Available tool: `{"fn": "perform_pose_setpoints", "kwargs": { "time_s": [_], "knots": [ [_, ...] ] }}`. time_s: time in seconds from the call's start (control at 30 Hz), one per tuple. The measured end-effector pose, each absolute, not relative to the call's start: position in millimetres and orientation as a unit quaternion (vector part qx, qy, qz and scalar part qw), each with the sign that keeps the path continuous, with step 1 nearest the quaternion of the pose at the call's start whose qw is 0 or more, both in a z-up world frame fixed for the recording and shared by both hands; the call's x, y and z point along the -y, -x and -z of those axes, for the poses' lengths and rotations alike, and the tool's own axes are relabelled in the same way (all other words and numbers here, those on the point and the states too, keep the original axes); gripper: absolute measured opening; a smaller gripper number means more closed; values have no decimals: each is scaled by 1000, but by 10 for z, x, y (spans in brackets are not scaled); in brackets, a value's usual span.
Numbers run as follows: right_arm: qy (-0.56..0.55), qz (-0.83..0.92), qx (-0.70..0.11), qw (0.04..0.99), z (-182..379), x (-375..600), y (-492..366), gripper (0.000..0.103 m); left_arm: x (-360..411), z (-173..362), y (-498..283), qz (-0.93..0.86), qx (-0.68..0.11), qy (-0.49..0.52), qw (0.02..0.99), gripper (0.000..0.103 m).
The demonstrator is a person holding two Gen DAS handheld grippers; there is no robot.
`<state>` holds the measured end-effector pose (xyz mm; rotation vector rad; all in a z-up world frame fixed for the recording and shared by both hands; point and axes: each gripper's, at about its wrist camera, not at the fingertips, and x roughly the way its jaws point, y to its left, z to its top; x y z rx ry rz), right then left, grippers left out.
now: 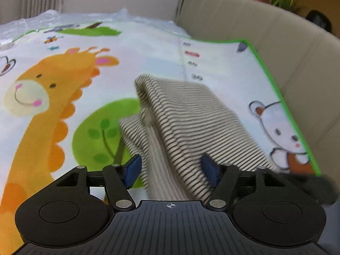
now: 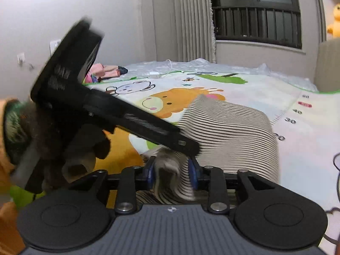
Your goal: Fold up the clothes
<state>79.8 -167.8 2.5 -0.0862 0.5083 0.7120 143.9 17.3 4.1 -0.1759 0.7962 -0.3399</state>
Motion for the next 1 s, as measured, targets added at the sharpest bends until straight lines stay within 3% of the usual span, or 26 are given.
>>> {"fn": "perform_pose_setpoints", "kwargs": {
  "time_s": [0.17,0.3,0.63,0.67,0.8,0.87,1.0],
  "knots": [
    [22,-331,-243,912,-192,2101,-730,71,-262,4,-1410,171,-382,96,903,75],
    [-35,-296,-247,922,-288,2409,-868,75,-293,36,-1429,173,-383,106,901,79],
    [-226,-269,-363,863,267,2533,-1571,75,-429,72,-1394,186,-397,148,886,80],
    [-228,-272,-368,860,321,2480,-1593,69,-444,78,-1389,188,-399,153,884,80],
    [-202,-280,-351,870,245,2320,-1629,60,-495,120,-1406,201,-402,173,877,74],
    [-195,-283,-340,875,147,2307,-1685,58,-492,127,-1447,209,-398,185,874,63],
    [-139,-272,-311,900,8,2215,-1752,57,-395,104,-1577,209,-385,185,879,62]
  ]
}}
